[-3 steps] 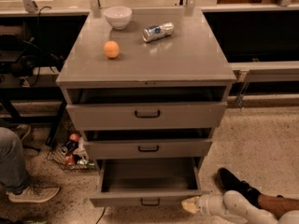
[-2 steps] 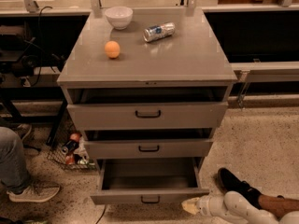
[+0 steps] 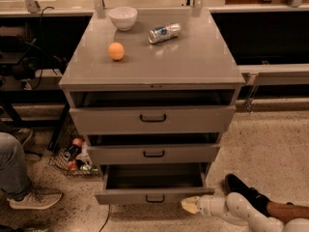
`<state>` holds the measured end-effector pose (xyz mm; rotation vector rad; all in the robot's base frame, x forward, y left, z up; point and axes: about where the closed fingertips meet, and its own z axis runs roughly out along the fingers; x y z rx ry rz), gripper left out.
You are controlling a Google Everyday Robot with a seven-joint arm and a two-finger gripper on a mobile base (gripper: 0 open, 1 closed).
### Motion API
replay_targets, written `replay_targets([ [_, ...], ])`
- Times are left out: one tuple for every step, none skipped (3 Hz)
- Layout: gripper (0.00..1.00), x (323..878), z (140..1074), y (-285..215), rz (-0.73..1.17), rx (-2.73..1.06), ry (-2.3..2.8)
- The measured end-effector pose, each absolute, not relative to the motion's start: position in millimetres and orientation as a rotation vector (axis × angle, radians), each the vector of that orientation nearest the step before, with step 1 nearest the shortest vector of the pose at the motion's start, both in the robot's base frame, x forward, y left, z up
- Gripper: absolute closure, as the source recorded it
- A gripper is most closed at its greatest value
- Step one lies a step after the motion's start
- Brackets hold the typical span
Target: Close bottom drawer
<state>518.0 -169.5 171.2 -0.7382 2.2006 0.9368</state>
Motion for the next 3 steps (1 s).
replay_targets([
  [1.00, 520.7, 171.1, -166.3, 0.916, -0.726, 2.178],
  [1.00, 543.9, 173.8, -160.1, 0.859, -0.691, 2.091],
  [1.00, 559.1, 177.2, -149.7, 0.848, -0.679, 2.028],
])
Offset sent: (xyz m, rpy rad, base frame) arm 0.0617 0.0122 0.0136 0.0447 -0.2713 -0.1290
